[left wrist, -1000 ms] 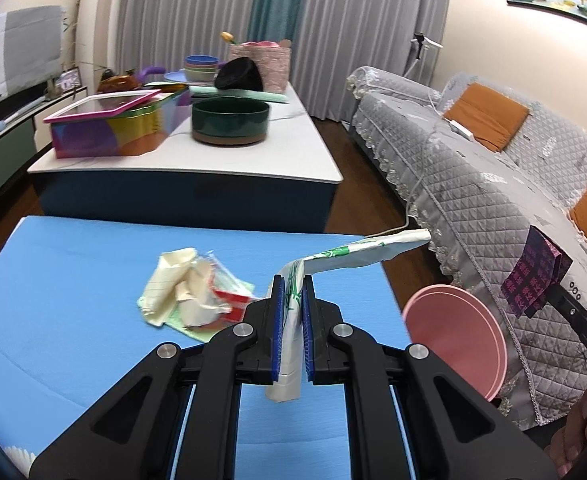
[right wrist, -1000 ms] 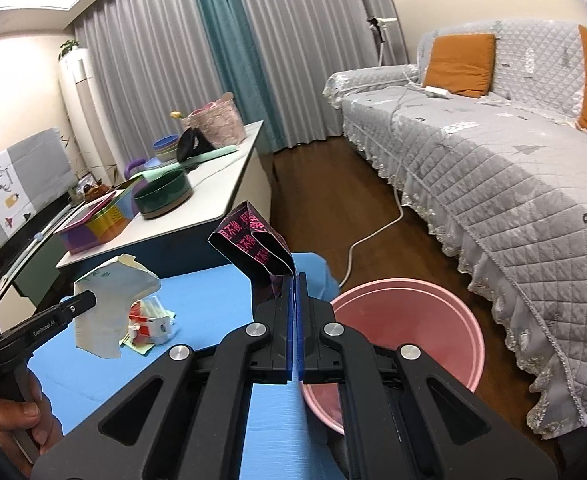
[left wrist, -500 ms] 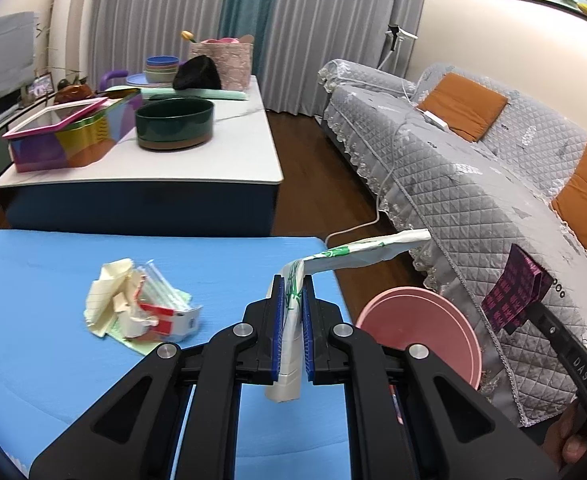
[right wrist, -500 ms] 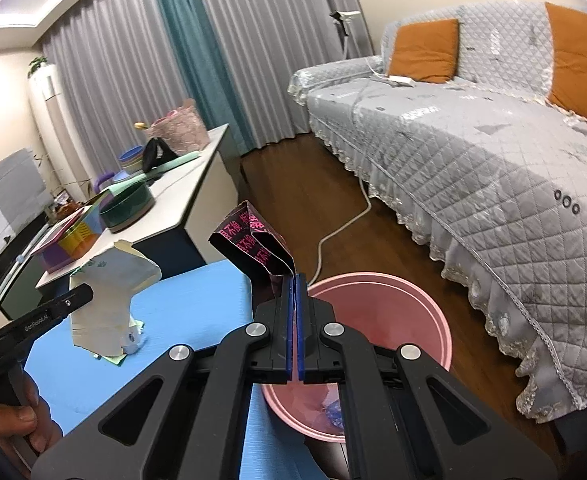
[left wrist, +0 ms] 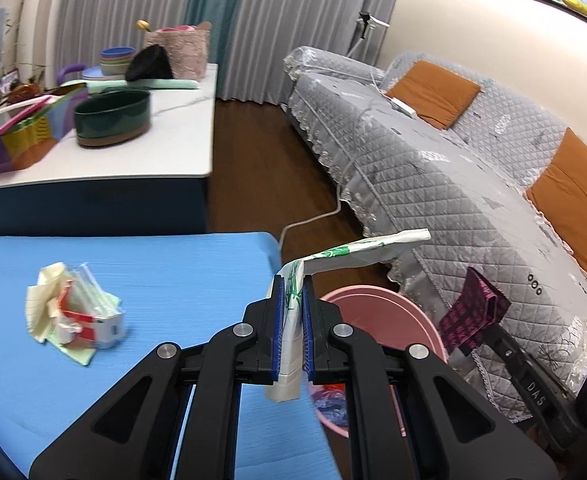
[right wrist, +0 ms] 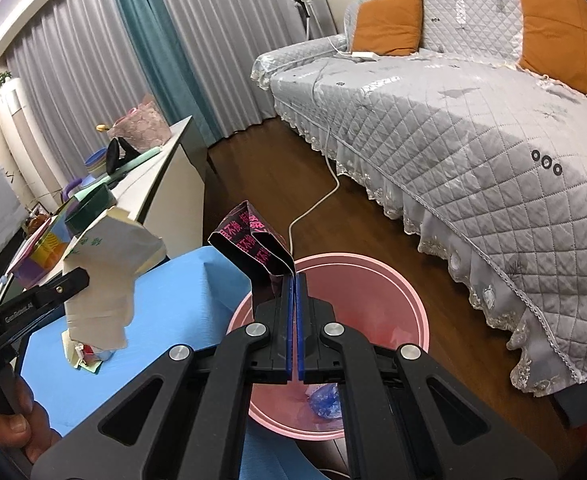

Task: Collect trash
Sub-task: 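Carry the white paper strip and pink wrapper over the pink bin with both tools, then open both tools to drop the paper strip and pink wrapper into the bin, then move both open tools back over the table toward the white paper trash, then grasp the crumpled white paper with the left tool while the right tool grasps the red-white carton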

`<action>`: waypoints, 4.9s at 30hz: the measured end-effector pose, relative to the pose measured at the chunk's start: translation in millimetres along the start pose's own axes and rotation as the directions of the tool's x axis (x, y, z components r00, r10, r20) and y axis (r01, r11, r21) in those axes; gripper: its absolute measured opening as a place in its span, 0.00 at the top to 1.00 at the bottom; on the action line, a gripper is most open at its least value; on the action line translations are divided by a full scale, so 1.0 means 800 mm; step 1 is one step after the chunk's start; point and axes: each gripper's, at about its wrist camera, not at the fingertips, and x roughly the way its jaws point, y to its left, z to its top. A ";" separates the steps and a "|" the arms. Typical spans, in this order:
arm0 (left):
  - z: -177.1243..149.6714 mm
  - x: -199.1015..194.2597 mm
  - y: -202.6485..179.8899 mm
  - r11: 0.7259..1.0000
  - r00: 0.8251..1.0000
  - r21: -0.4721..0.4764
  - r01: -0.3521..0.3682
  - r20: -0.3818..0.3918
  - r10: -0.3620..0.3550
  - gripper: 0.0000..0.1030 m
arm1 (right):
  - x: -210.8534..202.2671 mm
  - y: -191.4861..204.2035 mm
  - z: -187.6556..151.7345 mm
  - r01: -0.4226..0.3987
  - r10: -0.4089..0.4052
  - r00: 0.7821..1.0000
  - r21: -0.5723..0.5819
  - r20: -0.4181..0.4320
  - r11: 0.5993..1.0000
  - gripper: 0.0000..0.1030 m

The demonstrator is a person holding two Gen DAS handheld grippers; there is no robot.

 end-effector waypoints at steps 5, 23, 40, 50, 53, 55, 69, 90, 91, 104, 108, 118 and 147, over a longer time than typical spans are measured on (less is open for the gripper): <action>-0.003 0.026 -0.021 0.999 0.999 0.015 0.043 -0.034 -0.043 0.92 | 0.010 -0.010 -0.001 0.023 -0.022 1.000 0.014 -0.014 1.000 0.99; -0.008 0.076 -0.067 0.990 0.986 0.067 0.126 -0.118 -0.118 0.91 | 0.037 -0.032 -0.006 0.102 -0.099 0.992 0.037 -0.075 0.994 0.84; -0.011 0.016 -0.017 0.993 0.994 0.081 0.090 -0.067 -0.084 0.70 | 0.020 -0.005 -0.003 0.092 -0.091 0.995 0.034 -0.030 0.995 0.55; -0.013 -0.052 0.069 0.999 1.000 0.050 0.015 -0.005 -0.015 0.70 | 0.001 0.059 -0.011 -0.002 0.005 0.999 -0.061 0.042 0.998 0.67; -0.014 -0.070 0.098 0.999 1.000 0.040 -0.016 0.013 0.015 0.70 | -0.004 0.081 -0.015 -0.038 0.043 0.997 -0.087 0.058 0.995 0.70; -0.014 -0.080 0.115 0.999 0.999 0.035 -0.036 0.024 0.035 0.70 | -0.006 0.097 -0.017 -0.053 0.060 0.996 -0.107 0.064 0.993 0.71; -0.054 -0.104 0.238 0.981 0.979 -0.029 -0.194 0.065 0.195 0.70 | 0.015 0.209 -0.056 -0.163 0.172 0.985 -0.277 0.007 0.947 0.72; -0.073 -0.037 0.316 0.969 0.976 -0.117 -0.216 -0.025 0.214 0.70 | 0.085 0.318 -0.101 -0.301 0.284 0.953 -0.450 -0.108 0.841 0.72; -0.074 -0.032 0.317 0.970 0.977 -0.119 -0.213 -0.032 0.210 0.70 | 0.088 0.323 -0.103 -0.311 0.292 0.950 -0.460 -0.116 0.832 0.72; -0.079 -0.003 0.324 0.974 0.982 -0.140 -0.178 -0.092 0.166 0.69 | 0.123 0.362 -0.125 -0.415 0.352 0.910 -0.518 -0.220 0.748 0.46; -0.078 0.005 0.327 0.974 0.982 -0.151 -0.170 -0.105 0.155 0.69 | 0.134 0.366 -0.121 -0.426 0.354 0.905 -0.520 -0.236 0.740 0.44; -0.078 0.013 0.331 0.972 0.981 -0.168 -0.164 -0.127 0.144 0.69 | 0.161 0.381 -0.133 -0.491 0.355 0.869 -0.514 -0.344 0.703 0.42; -0.071 0.004 0.339 0.964 0.980 -0.190 -0.186 -0.104 0.168 0.82 | 0.092 0.352 -0.126 -0.544 0.417 0.838 -0.506 -0.351 0.669 0.96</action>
